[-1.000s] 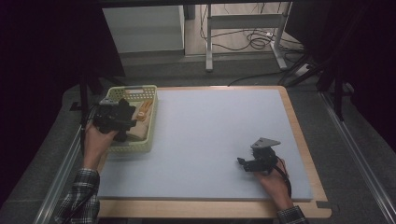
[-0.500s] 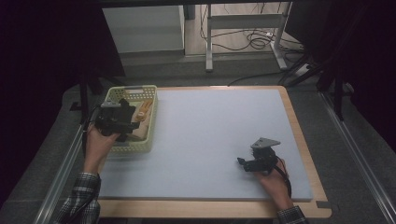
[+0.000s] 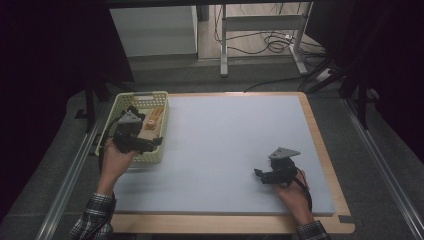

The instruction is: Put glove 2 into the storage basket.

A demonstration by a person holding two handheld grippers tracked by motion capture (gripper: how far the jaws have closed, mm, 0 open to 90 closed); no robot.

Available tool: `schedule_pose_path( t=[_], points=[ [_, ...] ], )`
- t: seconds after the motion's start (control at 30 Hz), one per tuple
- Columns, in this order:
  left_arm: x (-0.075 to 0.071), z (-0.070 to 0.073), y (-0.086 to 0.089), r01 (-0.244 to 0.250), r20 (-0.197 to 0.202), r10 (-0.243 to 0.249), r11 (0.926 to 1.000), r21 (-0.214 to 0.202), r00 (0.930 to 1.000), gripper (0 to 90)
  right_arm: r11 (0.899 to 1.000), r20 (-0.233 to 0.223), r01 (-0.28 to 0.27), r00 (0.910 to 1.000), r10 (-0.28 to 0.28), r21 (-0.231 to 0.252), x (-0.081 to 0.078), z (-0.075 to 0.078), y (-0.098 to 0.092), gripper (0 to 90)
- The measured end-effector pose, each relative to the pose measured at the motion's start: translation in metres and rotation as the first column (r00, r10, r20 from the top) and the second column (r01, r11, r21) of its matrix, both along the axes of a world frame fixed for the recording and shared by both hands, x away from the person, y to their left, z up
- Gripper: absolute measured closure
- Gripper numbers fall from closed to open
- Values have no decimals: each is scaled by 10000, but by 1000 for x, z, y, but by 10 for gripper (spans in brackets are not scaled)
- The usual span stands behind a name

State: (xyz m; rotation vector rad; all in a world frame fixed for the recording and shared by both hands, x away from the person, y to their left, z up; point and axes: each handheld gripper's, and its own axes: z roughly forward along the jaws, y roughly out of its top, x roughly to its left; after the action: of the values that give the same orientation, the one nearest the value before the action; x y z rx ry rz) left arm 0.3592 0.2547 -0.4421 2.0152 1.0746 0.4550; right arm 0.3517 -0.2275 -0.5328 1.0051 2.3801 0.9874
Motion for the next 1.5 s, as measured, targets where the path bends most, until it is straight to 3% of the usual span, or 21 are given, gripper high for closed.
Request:
schedule_pose_path(
  t=[0.47,0.9,1.27,1.43,1.5],
  points=[
    [-23,-17,-46,1195,128,-1194,9928,-75,9928,11,10000,1,6,10000,-6,4,0,0,0,185],
    [-43,-52,-76,2103,-15,-2104,9775,-168,9776,12,10000,6,4,10000,-4,1,0,0,0,185],
    [-50,-88,-85,2397,-484,-2408,9705,-274,9694,10,10000,4,7,10000,-7,5,0,0,0,185],
    [-52,-100,-86,2353,-647,-2354,9719,-106,9697,10,10000,5,8,10000,-8,4,0,0,0,185],
    [-52,-104,-87,2365,-774,-2347,9715,150,9690,9,10000,7,7,10000,-7,4,0,0,0,185]
  ],
)
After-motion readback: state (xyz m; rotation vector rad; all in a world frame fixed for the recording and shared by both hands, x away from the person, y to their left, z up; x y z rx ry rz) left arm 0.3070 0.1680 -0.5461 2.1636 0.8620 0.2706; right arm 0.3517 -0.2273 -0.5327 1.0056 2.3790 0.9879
